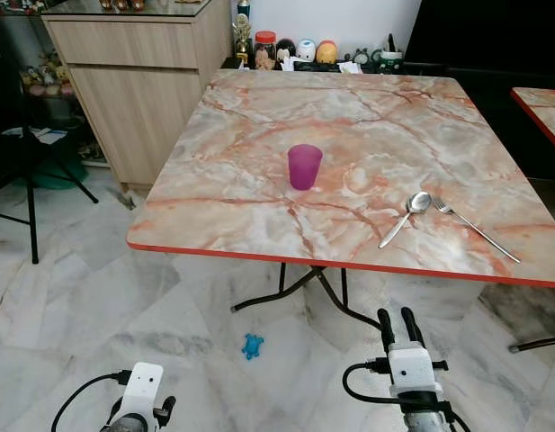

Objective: Setting the table

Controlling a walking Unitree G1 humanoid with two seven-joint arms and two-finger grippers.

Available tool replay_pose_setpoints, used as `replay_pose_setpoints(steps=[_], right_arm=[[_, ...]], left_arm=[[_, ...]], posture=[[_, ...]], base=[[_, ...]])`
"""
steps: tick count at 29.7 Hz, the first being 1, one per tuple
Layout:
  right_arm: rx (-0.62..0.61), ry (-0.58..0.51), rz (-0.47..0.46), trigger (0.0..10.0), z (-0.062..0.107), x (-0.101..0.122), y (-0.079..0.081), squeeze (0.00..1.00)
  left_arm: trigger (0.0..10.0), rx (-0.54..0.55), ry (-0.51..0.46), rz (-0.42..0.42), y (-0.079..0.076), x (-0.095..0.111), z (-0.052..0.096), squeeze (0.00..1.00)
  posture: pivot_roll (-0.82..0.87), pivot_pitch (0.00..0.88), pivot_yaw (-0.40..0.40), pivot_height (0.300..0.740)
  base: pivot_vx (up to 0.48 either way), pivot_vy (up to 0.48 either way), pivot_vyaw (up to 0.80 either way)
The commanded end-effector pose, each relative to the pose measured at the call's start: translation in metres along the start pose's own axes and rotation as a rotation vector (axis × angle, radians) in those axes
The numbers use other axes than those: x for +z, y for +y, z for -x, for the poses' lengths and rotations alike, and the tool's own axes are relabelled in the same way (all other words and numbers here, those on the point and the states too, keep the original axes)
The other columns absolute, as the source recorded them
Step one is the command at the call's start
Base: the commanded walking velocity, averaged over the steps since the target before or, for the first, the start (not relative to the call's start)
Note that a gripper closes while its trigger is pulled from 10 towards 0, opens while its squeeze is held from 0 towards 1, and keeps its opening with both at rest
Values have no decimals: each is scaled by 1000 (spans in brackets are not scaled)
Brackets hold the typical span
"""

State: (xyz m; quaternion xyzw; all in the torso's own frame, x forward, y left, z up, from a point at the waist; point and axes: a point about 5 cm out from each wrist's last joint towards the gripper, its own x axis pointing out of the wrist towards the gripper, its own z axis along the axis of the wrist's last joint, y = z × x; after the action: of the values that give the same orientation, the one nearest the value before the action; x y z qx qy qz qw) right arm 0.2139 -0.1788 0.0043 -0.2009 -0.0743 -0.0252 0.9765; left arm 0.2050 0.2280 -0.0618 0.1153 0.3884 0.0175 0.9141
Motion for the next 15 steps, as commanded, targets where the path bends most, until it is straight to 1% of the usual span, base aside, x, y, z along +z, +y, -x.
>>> replay_pose_setpoints(steps=[1, 3, 4, 5, 6, 7, 8, 10, 15], right_arm=[[-4, -50, 1, 10000, 1, 4, -2, 0], [-7, -68, 4, 10000, 1, 5, -1, 0], [-131, 7, -131, 10000, -49, 25, -17, 0], [-131, 7, -131, 10000, -49, 25, -17, 0], [-168, -19, -265, 10000, -80, 50, -28, 0], [-175, -51, -279, 10000, -90, 60, -30, 0], [-175, -51, -279, 10000, -90, 60, -30, 0], [-163, -64, -285, 10000, -97, 65, -26, 0], [-157, -44, -303, 10000, -95, 63, -22, 0]], left_arm=[[10000, 5, 13, 10, 0, -5, 1, 0], [10000, 5, 11, 11, 1, -5, 1, 0], [10000, 4, 8, 11, 0, -4, 1, 0], [10000, 4, 8, 11, 0, -4, 1, 0], [10000, 6, 7, 13, 0, -4, 1, 0], [10000, 7, 8, 16, 0, -4, 1, 0], [10000, 7, 8, 16, 0, -4, 1, 0], [10000, 4, 7, 15, -2, -4, 1, 0], [10000, 5, 9, 16, -1, -5, 1, 0]], posture=[[53, 0, 12, 740], [52, 0, 13, 740], [58, 0, 13, 740], [58, 0, 13, 740], [58, 0, 15, 740], [59, 0, 16, 740], [59, 0, 16, 740], [65, 0, 16, 740], [67, 0, 19, 740]], base=[[0, 0, 0], [0, 0, 0], [0, 0, 0], [0, 0, 0], [0, 0, 0], [0, 0, 0], [0, 0, 0], [0, 0, 0], [0, 0, 0]])
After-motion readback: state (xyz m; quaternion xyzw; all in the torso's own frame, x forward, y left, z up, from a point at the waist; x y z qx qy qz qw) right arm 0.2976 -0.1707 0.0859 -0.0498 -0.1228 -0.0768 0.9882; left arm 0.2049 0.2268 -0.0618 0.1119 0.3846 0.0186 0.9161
